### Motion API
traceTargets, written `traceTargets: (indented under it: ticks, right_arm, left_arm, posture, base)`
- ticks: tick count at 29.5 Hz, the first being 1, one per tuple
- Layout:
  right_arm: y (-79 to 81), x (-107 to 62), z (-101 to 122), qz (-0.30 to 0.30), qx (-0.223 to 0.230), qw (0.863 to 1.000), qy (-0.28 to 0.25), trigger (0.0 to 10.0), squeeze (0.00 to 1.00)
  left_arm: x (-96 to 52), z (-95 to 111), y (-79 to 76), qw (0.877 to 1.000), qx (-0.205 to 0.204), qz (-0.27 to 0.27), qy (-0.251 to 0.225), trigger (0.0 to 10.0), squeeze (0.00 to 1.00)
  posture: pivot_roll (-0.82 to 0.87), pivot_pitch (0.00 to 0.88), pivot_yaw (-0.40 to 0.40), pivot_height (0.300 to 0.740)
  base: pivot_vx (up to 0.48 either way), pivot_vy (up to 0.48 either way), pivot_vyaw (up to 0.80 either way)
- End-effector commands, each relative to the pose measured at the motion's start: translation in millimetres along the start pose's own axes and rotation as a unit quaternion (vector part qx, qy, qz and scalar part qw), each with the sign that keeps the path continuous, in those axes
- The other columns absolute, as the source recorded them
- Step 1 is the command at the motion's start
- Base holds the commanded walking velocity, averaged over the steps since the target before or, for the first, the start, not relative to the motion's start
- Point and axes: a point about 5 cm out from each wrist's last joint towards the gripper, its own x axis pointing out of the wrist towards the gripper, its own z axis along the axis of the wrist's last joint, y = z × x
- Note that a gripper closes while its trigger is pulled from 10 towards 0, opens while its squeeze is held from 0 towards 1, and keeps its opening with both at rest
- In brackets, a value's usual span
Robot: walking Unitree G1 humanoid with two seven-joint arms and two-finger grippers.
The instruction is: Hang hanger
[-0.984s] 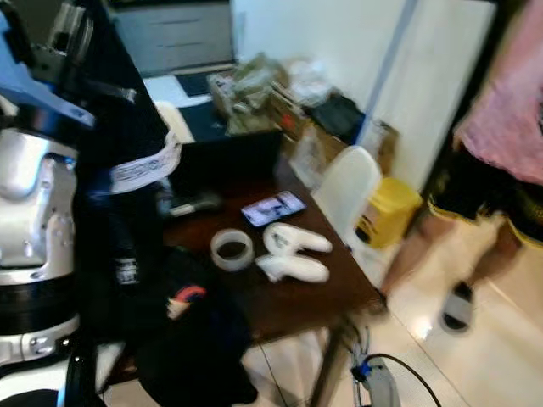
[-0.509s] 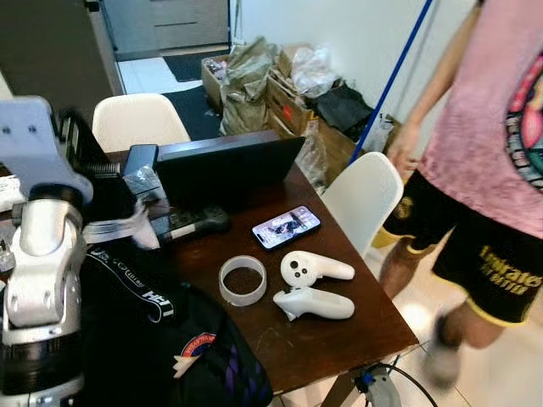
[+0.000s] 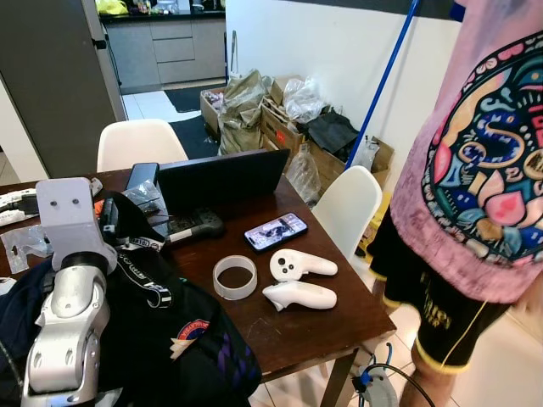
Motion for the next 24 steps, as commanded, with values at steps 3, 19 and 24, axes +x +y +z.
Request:
traceTargets:
  ticks: [3,19,24]
  right_arm:
    - [6.9,3.3,14,0.015,-0.02,0.999,-0.02,10.0,0.0]
    - [7.8,3.7,15,0.016,-0.021,0.999,-0.021,10.0,0.0]
    - [7.9,3.8,15,0.016,-0.021,0.999,-0.021,10.0,0.0]
  left_arm:
    - [-8.3,2,2.5,0.999,0.039,0.03,0.006,10.0,1.0]
    - [-6.9,8,-11.1,0.998,0.055,0.024,0.0,10.0,0.0]
    - [-6.7,9,-12.8,0.998,0.057,0.023,0.001,10.0,0.0]
  posture:
    - [0.06,0.0,-0.007,0.74]
    - [0.06,0.0,-0.005,0.74]
    - [0.06,0.0,-0.004,0.74]
  base:
    - [0.0,0.0,0.0]
    - [-0.248,0.0,0.0]
    - [-0.48,0.0,0.0]
